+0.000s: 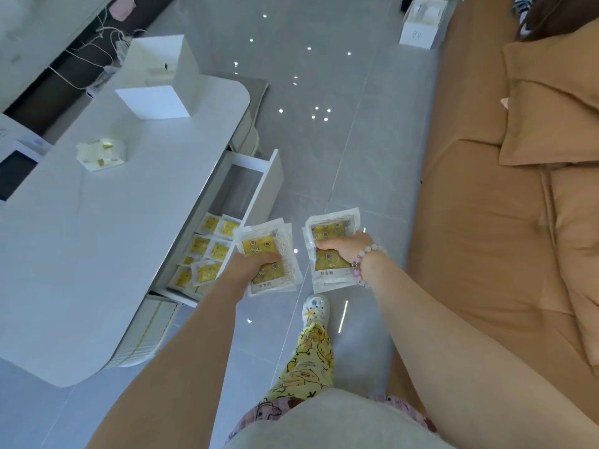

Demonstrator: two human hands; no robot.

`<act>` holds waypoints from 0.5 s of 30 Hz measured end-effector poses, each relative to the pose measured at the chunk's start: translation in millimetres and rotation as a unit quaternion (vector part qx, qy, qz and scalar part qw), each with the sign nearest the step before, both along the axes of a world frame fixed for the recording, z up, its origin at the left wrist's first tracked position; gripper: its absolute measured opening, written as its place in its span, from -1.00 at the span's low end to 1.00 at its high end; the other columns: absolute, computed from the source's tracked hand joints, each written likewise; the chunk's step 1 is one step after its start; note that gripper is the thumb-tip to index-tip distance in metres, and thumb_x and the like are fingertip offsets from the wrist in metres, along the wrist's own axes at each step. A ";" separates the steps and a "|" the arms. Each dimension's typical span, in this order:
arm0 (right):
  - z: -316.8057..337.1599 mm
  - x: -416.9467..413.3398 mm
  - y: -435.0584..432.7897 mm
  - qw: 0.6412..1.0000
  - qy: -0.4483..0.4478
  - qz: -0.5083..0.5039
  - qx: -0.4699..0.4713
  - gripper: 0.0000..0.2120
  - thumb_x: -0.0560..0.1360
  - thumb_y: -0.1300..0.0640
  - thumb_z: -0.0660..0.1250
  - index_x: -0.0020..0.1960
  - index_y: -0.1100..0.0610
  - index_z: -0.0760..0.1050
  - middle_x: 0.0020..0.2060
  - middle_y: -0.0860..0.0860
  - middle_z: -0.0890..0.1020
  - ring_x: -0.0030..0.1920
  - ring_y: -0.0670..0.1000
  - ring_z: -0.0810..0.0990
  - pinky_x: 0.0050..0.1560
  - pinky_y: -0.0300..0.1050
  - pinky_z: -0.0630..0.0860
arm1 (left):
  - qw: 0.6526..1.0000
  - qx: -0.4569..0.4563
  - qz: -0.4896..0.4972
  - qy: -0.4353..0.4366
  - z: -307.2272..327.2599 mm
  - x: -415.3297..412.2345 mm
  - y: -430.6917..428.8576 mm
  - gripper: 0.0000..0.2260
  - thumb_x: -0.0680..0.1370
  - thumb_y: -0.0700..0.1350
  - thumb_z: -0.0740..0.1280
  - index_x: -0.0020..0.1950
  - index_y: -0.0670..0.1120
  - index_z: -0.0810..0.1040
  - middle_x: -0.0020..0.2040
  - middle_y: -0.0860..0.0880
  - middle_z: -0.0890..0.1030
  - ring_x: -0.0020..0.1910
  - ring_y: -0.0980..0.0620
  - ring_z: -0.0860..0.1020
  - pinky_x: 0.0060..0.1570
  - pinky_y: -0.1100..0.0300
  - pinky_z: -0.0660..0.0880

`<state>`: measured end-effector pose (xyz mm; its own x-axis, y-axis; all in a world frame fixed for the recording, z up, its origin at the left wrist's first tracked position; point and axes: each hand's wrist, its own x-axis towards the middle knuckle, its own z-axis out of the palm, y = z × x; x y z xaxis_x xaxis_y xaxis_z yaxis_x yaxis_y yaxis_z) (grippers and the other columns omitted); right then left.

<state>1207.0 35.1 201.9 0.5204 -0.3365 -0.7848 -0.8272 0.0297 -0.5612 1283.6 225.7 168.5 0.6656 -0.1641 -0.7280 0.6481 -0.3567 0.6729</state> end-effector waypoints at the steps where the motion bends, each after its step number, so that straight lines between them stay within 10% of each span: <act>1: 2.2 17.2 -7.0 1.000 0.005 0.011 -0.009 -0.61 0.37 -0.10 0.46 0.03 0.16 0.54 -0.28 -0.01 0.56 -0.41 -0.03 0.49 -0.61 -0.34 0.31 | 1.000 -0.005 0.004 0.001 -1.8 16.1 -5.8 -0.86 0.41 -0.26 0.46 -0.12 -0.07 0.57 -0.11 -0.07 0.64 -0.14 -0.02 0.61 -0.05 0.09 0.56; 15: -5.9 196.6 -77.0 0.998 0.034 0.047 0.015 -0.69 0.34 -0.09 0.49 -0.09 0.12 0.55 -0.25 -0.01 0.63 -0.34 -0.02 0.56 -0.53 -0.29 0.40 | 0.991 -0.006 0.120 0.065 -24.6 167.6 -51.4 -0.75 0.38 -0.19 0.51 0.02 -0.13 0.57 0.03 -0.13 0.65 0.03 -0.12 0.62 0.13 -0.05 0.53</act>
<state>1403.6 -41.9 195.9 0.4938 -0.2653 -0.8281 -0.8631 -0.0336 -0.5039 1451.2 174.4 143.9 0.5875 -0.0217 -0.8089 0.7945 -0.1742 0.5817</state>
